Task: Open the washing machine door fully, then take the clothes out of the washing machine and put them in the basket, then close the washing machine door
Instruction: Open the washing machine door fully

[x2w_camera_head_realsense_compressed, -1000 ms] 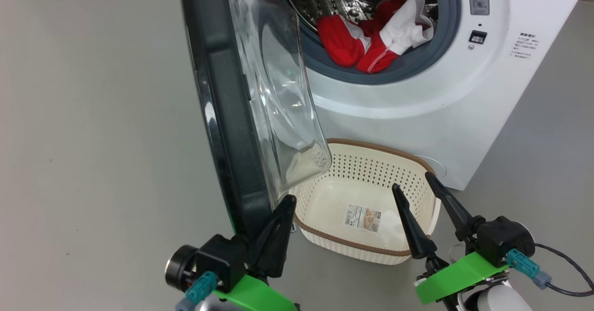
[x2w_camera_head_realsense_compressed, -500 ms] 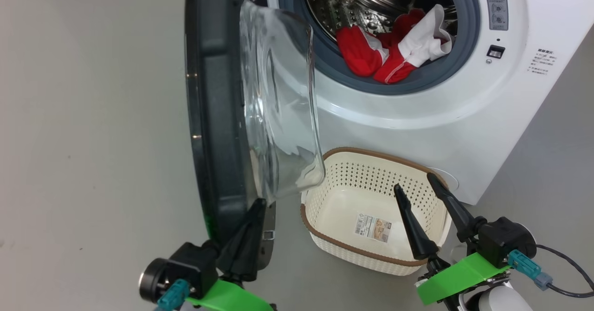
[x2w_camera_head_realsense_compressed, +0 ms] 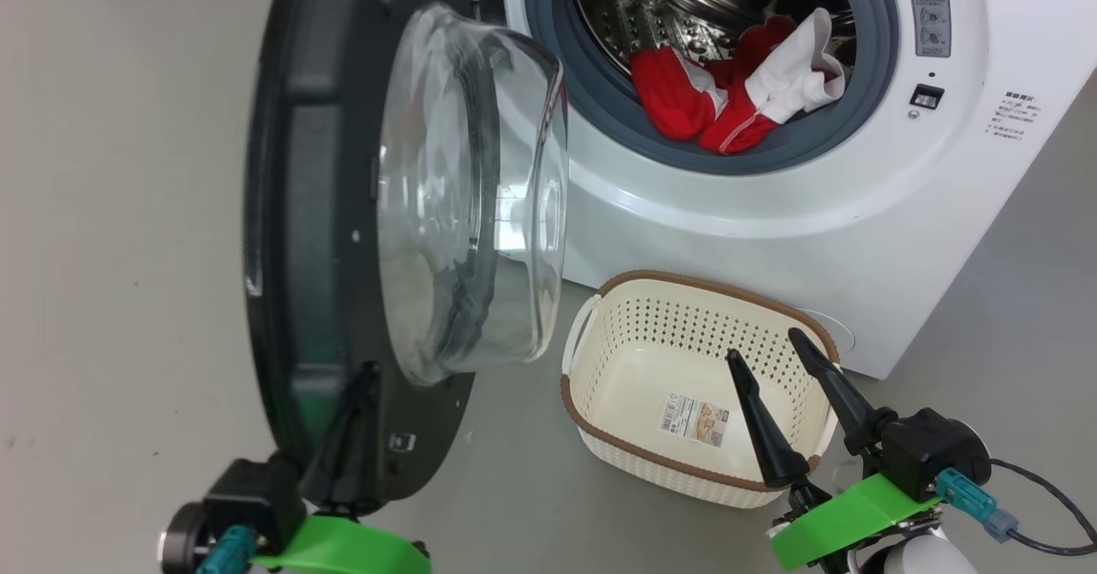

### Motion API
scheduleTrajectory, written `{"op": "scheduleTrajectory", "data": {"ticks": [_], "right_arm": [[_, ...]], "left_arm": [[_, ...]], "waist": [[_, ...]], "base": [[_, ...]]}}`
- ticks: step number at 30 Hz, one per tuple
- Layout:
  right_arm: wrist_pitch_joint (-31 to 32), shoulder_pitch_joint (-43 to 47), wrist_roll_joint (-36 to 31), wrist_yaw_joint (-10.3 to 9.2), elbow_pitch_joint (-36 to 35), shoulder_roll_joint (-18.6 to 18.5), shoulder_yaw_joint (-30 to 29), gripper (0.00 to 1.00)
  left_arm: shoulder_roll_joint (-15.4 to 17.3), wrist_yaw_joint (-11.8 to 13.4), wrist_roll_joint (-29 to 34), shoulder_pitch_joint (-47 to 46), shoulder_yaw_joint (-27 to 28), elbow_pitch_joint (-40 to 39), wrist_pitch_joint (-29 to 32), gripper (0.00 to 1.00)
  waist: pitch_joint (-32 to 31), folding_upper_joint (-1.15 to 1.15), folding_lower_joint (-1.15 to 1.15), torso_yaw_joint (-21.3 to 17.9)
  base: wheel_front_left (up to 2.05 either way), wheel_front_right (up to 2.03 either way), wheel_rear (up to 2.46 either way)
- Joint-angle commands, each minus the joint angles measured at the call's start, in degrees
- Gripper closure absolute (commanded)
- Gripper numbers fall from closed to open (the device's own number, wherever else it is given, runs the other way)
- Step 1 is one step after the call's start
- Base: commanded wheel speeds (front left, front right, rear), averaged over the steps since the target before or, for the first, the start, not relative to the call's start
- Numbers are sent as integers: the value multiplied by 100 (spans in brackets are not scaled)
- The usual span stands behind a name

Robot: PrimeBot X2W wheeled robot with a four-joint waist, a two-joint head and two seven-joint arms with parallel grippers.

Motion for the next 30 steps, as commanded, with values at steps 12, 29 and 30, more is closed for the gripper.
{"op": "scheduleTrajectory", "data": {"ticks": [12,29,30], "right_arm": [[-37,-142,-174,28,-108,19,115,0],[-37,-168,-234,28,-78,19,100,0],[-37,-167,-238,28,-79,19,101,0]], "left_arm": [[301,360,-187,-5,893,-107,-380,100],[457,497,-423,-121,1498,406,-802,100],[468,499,-439,-133,1533,444,-820,100]], "waist": [[137,0,0,-95],[156,0,0,-214],[156,0,0,-220]], "base": [[0,0,0],[0,0,0],[0,0,0]]}}
